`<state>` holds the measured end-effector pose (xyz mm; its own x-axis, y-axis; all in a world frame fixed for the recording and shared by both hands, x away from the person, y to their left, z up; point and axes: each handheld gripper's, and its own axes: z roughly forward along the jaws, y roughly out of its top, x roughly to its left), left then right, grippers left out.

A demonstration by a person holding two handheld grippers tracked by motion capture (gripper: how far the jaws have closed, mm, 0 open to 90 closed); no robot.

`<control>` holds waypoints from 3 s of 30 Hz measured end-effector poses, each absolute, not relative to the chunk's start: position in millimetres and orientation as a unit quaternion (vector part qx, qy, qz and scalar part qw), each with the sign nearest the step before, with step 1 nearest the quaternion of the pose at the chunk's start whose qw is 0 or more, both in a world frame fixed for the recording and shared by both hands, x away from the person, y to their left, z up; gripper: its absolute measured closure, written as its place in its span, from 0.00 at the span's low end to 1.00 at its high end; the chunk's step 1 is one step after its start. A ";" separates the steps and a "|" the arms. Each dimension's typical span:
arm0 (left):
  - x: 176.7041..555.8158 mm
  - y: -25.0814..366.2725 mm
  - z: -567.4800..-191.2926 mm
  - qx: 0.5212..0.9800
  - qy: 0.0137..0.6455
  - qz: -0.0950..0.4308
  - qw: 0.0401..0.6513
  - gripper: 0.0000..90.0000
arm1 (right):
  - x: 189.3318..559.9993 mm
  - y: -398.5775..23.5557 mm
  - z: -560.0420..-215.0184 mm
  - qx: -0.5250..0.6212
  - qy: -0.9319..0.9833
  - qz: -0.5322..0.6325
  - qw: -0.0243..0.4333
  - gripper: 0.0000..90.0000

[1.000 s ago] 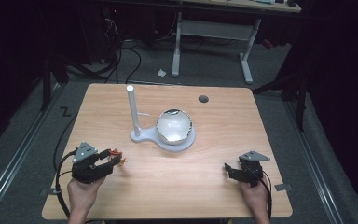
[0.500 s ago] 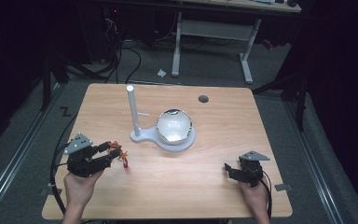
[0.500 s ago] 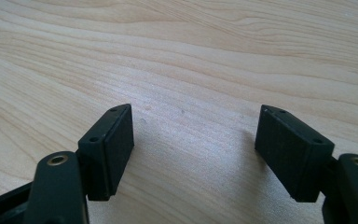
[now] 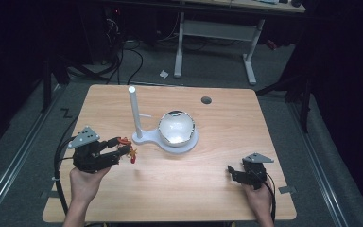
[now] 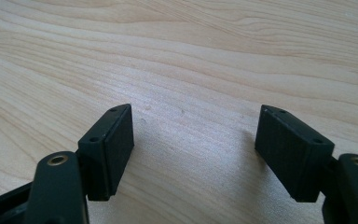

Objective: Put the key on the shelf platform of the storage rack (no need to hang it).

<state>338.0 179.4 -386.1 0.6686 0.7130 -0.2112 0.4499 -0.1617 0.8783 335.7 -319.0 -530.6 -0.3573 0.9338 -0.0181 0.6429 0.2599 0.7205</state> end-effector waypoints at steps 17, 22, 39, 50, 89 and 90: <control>355.3 145.1 -360.0 0.775 0.340 0.104 0.522 0.58 | 335.7 -319.0 -530.6 0.519 0.760 0.318 0.229 0.31; 360.4 137.4 -354.0 0.777 0.329 0.101 0.527 0.58 | 335.7 -319.0 -530.6 0.519 0.760 0.318 0.229 0.31; 386.0 105.8 -332.4 0.789 0.302 0.086 0.528 0.58 | 335.7 -319.0 -530.6 0.519 0.760 0.318 0.229 0.31; 402.0 88.5 -326.4 0.790 0.296 0.083 0.530 0.58 | 335.7 -319.1 -530.6 0.519 0.760 0.318 0.229 0.31; 449.3 41.3 -375.4 0.806 0.336 0.092 0.478 0.58 | 335.6 -319.1 -530.6 0.518 0.760 0.318 0.228 0.31; 449.3 41.3 -375.4 0.806 0.336 0.092 0.478 0.58 | 335.6 -319.1 -530.6 0.518 0.760 0.318 0.228 0.31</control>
